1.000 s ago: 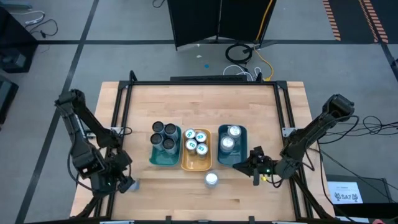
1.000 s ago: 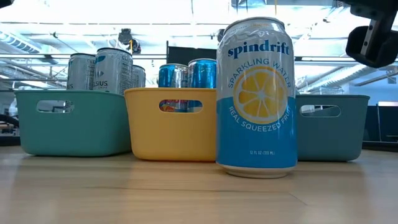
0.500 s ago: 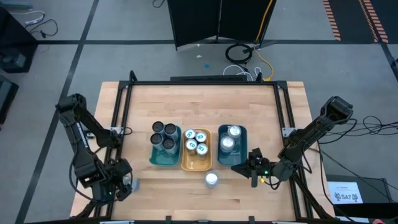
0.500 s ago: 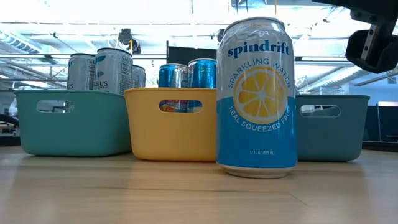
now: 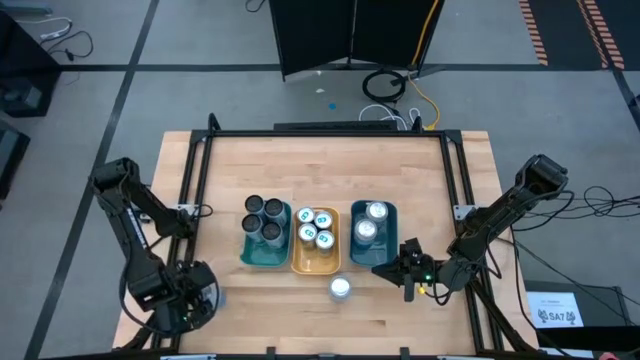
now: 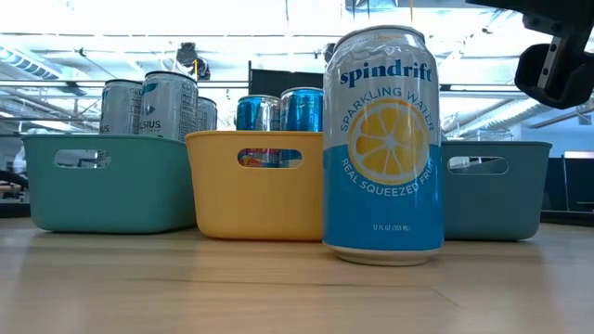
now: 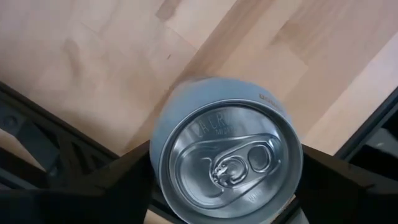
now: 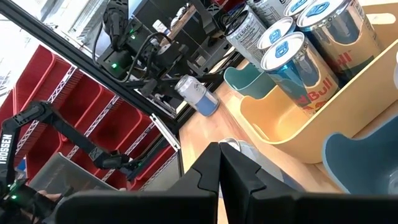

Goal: Sort soda cans
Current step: Move the left silver can to the lower middle of the table

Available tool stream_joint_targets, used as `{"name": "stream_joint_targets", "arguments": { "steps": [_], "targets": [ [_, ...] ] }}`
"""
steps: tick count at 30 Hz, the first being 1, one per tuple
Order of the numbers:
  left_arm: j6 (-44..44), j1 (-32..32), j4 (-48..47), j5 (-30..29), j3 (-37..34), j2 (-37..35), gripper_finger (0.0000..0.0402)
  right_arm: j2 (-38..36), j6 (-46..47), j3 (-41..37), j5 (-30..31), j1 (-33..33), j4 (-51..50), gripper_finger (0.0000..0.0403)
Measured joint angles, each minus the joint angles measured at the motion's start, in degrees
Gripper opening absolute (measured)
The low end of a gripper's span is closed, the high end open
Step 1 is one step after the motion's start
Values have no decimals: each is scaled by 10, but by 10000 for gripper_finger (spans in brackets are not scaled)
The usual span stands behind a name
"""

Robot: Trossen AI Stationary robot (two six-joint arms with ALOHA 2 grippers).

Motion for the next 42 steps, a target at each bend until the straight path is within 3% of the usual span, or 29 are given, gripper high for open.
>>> {"name": "stream_joint_targets", "arguments": {
  "steps": [4,9,18,28,37,42],
  "targets": [
    [-35,9,15,0,0,0,305,0,-4,0,-2,0,0,0],
    [-48,43,58,-6,0,2,308,0,-17,0,-10,0,0,0],
    [93,205,207,48,19,68,311,0,-52,0,-83,0,-1,0],
    [242,326,72,0,243,217,311,0,-80,0,-194,0,-3,0],
    [314,368,-5,5,462,374,311,0,-105,0,-260,0,-17,0],
    [318,377,-51,3,542,436,311,0,-105,0,-293,0,-32,0]
  ]
}}
